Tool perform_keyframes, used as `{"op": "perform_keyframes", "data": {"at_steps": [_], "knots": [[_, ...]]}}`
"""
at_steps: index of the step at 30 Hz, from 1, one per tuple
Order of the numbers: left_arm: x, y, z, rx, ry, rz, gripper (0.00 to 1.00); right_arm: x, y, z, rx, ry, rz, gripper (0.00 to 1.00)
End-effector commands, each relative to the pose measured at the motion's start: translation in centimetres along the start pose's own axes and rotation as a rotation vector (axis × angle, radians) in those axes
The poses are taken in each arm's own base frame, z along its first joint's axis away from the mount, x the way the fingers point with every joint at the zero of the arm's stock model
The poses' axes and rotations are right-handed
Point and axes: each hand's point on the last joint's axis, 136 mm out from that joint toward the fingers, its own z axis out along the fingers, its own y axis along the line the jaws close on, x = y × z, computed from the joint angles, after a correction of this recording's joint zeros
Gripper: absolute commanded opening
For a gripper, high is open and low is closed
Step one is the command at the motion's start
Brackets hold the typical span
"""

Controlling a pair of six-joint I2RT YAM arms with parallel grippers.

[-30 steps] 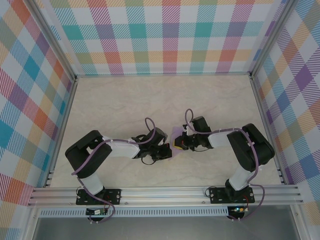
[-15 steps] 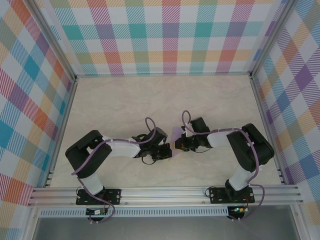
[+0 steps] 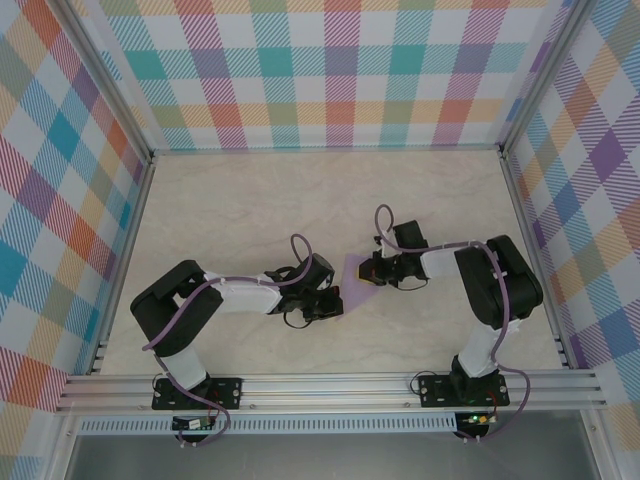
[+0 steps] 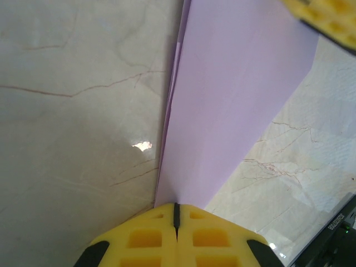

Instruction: Fold a paper plane with a square sheet of paper (pick it up from the middle)

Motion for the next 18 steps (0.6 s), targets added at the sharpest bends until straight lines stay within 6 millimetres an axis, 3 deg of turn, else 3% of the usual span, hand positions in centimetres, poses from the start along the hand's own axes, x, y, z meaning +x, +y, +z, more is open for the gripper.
{"op": "perform_keyframes", "data": {"at_steps": [1,4,8,12,18], "knots": [[3.2,5.7,0.1,-0.207,0.104,-0.067,0.0,-2.9,-0.9,-0.9,0.046,-0.105,-0.047,0.0],[3.0,5.5,0.2,-0.206,0.102,-0.064,0.0,-1.5,1.6,-1.1,-0.015,-0.087,-0.114,0.01],[2.9,5.5,0.2,-0.206,0.094,-0.061,0.0,2.1,3.6,-0.6,-0.042,-0.032,-0.175,0.0],[2.8,5.4,0.2,-0.203,0.09,-0.059,0.0,5.2,4.4,0.2,-0.043,0.018,-0.196,0.0],[2.7,5.2,0.2,-0.196,0.086,-0.056,0.0,7.0,4.3,1.1,-0.018,0.072,-0.204,0.0]]}}
